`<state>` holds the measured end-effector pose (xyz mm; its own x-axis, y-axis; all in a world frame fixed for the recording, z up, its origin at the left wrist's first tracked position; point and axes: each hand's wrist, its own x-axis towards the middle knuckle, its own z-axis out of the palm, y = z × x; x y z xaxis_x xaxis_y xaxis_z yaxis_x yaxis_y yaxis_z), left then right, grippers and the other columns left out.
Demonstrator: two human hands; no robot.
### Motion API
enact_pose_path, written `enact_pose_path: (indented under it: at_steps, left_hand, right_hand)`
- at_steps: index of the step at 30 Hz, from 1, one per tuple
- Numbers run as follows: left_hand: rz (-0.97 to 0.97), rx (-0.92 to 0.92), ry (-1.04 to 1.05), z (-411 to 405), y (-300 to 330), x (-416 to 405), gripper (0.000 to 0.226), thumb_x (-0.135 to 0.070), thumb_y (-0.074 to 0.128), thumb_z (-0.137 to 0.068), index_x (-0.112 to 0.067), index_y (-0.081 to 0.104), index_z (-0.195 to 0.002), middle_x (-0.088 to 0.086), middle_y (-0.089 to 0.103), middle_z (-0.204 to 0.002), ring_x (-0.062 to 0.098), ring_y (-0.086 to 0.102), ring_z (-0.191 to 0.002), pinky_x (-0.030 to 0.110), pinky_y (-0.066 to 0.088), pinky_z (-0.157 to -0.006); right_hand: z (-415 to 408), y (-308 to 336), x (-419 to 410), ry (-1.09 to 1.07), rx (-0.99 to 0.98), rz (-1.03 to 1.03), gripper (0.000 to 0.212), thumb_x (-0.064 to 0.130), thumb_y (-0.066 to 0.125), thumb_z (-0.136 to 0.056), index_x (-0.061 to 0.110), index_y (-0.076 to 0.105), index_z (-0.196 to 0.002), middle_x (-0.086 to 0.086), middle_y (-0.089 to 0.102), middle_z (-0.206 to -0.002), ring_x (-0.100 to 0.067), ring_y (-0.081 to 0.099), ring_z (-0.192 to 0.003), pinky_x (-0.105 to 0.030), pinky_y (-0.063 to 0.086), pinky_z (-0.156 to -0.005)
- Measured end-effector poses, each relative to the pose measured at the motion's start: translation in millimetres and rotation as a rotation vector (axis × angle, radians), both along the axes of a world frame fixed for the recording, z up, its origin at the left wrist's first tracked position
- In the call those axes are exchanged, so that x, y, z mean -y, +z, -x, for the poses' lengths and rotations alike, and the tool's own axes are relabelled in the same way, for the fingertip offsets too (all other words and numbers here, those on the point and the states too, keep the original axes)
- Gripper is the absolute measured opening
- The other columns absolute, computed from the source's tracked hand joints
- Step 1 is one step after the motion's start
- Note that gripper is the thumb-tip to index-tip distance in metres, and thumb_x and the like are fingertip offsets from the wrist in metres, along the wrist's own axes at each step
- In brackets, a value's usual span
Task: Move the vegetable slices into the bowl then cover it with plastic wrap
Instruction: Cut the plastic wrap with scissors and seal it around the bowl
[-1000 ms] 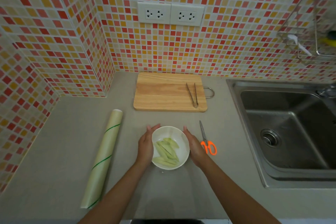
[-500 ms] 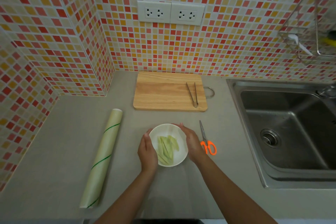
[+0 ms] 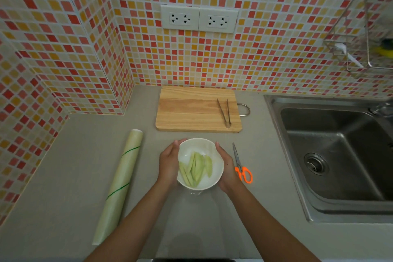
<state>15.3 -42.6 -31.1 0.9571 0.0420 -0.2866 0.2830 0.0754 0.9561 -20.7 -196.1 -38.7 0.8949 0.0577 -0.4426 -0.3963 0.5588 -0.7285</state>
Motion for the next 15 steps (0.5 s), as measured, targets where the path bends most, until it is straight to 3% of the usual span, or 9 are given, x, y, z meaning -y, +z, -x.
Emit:
enact_pose_path:
  at_steps: [4,8,11,15]
  left_hand:
    - [-0.023,-0.020,-0.138,-14.2,5.7,-7.8,0.036,-0.035,0.041,-0.101,-0.026,0.075,-0.095,0.005,0.074,-0.101,0.026,0.068,-0.099,0.040,0.053,-0.089]
    - [-0.030,-0.086,-0.253,-30.9,10.5,-9.7,0.047,-0.048,0.034,-0.100,-0.023,0.073,-0.107,0.004,0.068,-0.122,0.020,0.063,-0.111,0.038,0.046,-0.102]
    - [0.012,-0.096,-0.029,-29.6,3.4,-13.5,0.058,-0.053,0.032,-0.098,-0.012,0.064,-0.123,0.003,0.061,-0.132,0.013,0.055,-0.122,0.035,0.035,-0.111]
    - [0.151,-0.087,0.209,11.7,-12.8,4.8,0.057,-0.054,0.031,-0.098,-0.018,0.055,-0.133,-0.001,0.057,-0.137,0.008,0.053,-0.123,0.033,0.036,-0.111]
  right_hand:
    - [-0.1,2.7,-1.1,0.029,0.002,0.013,0.055,0.053,0.042,-0.093,0.009,0.068,-0.114,-0.019,0.068,-0.114,-0.030,0.065,-0.107,-0.040,0.052,-0.090]
    - [-0.9,-2.2,-7.9,-0.048,0.005,0.037,0.050,0.054,0.047,-0.090,0.014,0.073,-0.106,-0.013,0.072,-0.106,-0.026,0.069,-0.101,-0.035,0.056,-0.080]
    - [-0.4,-8.0,-9.0,-0.153,0.004,0.043,0.056,0.057,0.049,-0.089,0.011,0.066,-0.118,-0.016,0.068,-0.117,-0.028,0.066,-0.109,-0.037,0.056,-0.081]
    - [-2.4,-8.7,-8.9,-0.269,0.005,0.022,0.061,0.060,0.052,-0.084,0.012,0.064,-0.120,-0.014,0.068,-0.119,-0.026,0.066,-0.110,-0.037,0.057,-0.080]
